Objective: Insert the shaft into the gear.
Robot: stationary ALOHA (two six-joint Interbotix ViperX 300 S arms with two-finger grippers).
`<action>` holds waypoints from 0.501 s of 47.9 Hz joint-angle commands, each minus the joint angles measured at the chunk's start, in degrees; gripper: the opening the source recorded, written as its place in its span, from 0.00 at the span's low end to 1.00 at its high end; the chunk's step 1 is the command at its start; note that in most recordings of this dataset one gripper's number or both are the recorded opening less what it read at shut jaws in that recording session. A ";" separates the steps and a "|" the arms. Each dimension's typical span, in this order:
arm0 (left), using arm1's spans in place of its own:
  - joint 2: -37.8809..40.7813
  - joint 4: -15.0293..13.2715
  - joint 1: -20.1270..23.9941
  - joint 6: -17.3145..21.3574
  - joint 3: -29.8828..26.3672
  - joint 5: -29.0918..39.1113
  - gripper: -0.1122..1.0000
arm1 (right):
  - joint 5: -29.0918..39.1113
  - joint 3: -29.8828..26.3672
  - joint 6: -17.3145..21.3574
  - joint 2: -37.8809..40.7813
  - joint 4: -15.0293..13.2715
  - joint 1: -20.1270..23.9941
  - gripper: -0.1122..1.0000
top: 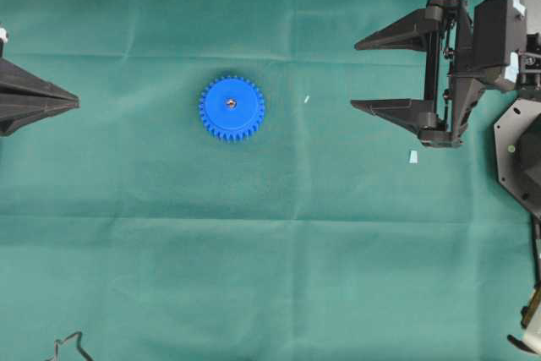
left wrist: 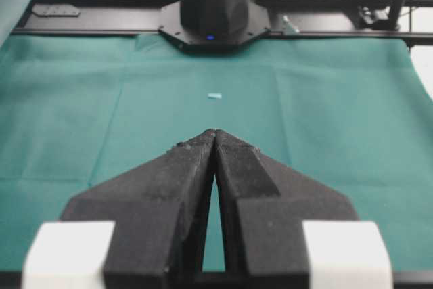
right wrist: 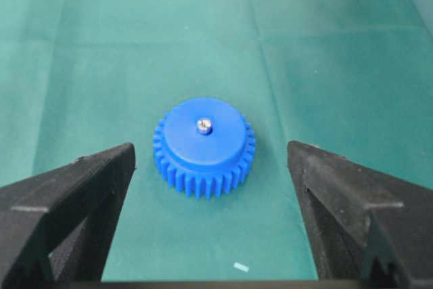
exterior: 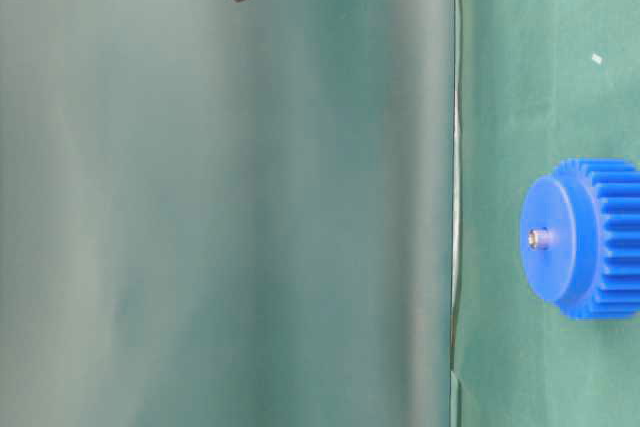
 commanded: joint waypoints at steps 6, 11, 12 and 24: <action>0.18 0.18 -0.09 0.09 -1.49 -0.26 0.10 | -0.70 -0.62 0.00 0.00 0.09 0.00 0.92; 0.18 0.18 0.00 0.09 -1.49 -0.35 0.10 | -0.70 -0.62 0.00 0.09 0.00 0.00 0.92; 0.18 0.18 0.00 0.09 -1.41 -0.35 0.10 | -0.70 -0.70 0.00 0.00 0.09 0.00 0.92; 0.18 0.18 -0.09 0.09 -1.41 -0.35 0.10 | -0.70 -0.62 0.00 0.18 0.09 0.09 0.92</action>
